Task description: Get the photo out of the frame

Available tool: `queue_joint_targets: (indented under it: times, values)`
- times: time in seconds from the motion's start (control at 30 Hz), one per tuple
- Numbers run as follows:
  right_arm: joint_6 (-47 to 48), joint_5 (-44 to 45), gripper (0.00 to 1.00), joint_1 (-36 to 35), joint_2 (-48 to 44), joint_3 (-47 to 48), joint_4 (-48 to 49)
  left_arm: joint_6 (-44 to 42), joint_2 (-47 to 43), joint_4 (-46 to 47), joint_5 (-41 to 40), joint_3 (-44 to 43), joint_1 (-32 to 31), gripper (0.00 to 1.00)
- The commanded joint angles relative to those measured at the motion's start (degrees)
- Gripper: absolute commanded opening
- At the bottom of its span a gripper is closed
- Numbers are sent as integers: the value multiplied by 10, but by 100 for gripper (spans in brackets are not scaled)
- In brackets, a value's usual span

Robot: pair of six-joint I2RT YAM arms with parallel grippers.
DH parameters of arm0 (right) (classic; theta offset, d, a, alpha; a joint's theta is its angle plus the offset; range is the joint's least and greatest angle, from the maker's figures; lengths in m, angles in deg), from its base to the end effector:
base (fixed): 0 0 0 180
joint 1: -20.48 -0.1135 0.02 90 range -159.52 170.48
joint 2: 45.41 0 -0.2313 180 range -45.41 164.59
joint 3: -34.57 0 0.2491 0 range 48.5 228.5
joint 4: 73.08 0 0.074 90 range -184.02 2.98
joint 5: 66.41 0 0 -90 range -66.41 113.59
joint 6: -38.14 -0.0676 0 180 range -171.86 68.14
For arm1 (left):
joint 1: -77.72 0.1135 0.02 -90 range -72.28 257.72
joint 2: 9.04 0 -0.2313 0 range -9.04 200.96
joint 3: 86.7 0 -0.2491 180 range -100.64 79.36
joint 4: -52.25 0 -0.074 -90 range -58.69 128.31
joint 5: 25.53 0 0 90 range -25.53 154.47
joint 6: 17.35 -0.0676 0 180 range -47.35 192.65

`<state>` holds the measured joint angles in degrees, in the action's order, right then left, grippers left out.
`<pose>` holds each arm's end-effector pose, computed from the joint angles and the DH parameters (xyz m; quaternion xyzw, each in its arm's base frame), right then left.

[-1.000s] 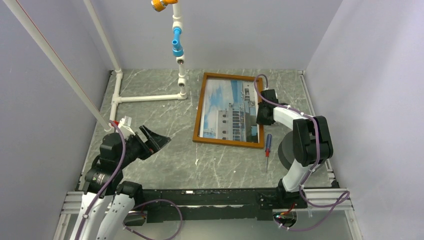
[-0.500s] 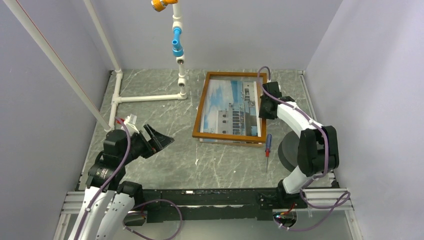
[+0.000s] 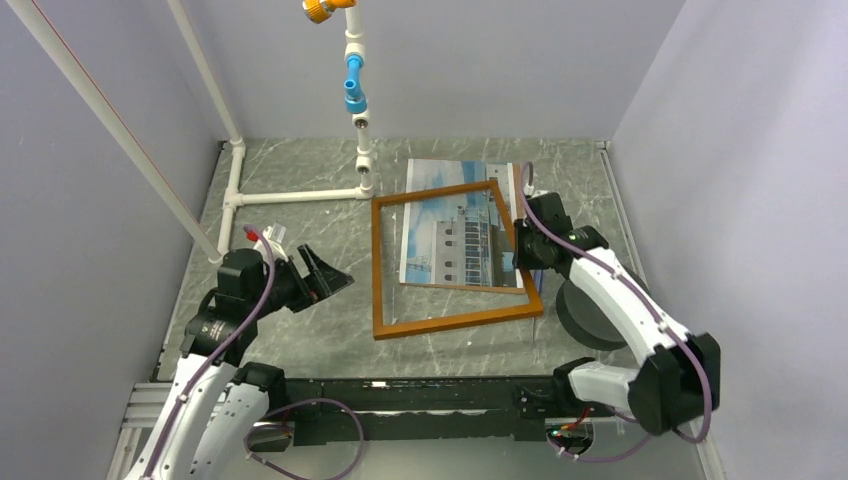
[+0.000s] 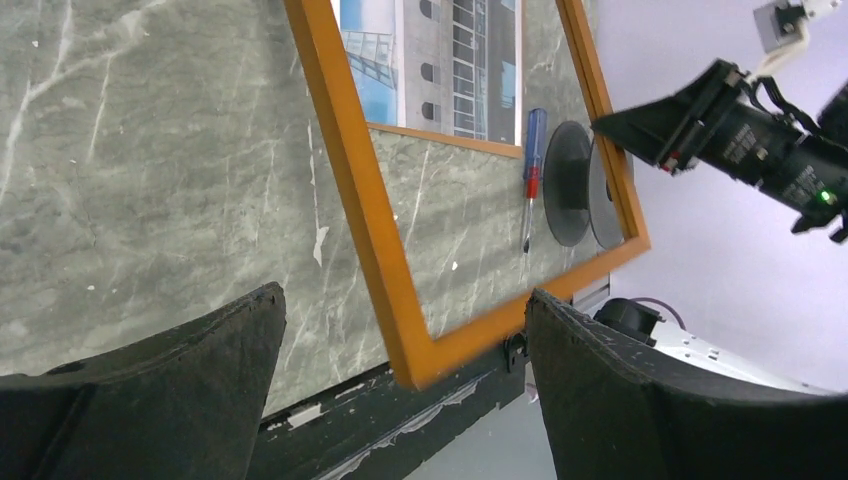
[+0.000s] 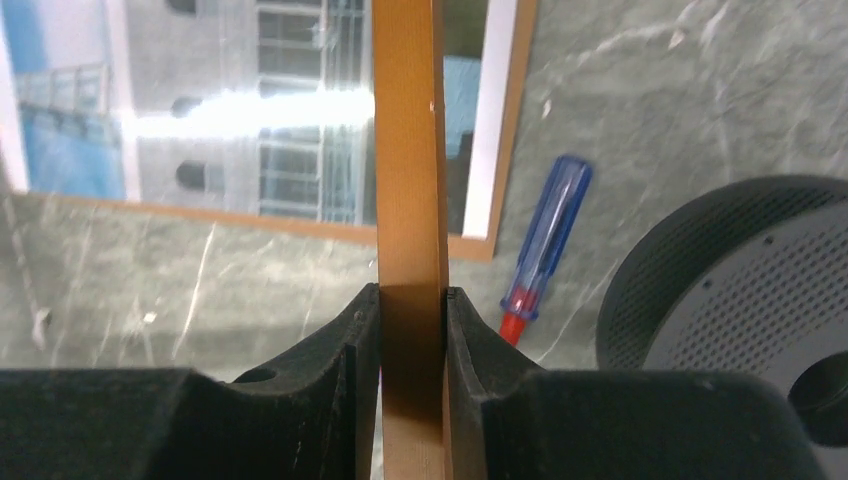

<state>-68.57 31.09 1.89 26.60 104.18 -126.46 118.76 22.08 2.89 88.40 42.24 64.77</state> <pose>0.2651 0.0799 0.2065 0.0036 0.9539 0.0294 0.2987 0.1639 -0.0658 0.2513 -0.1408 0.8394 -0.3990 0.3411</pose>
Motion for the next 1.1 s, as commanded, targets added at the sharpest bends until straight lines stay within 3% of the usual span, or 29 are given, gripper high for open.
queue_joint_targets:
  times: [0.0, 0.23, 0.4, 0.73, 0.87, 1.07]
  values:
    - [-43, -64, 0, -19, -88, -23, -10, -27, 23, 37, 23, -14, -1, 91]
    - [-113, -51, 0, -99, -141, -90, 45, -35, 21, 26, 0, -42, -1, 91]
    - [-194, 53, 0, -179, -117, -91, 76, -44, 0, -14, -29, -72, -1, 91]
    - [-313, 226, 0, -357, 4, -38, 106, -55, -52, -103, -87, -141, -1, 92]
    - [-357, 269, 0, -397, 45, -18, 98, -51, -62, -119, -88, -161, -1, 92]
    - [-448, 367, 0, -454, 149, 71, 20, -34, -59, -123, -55, -196, -1, 92]
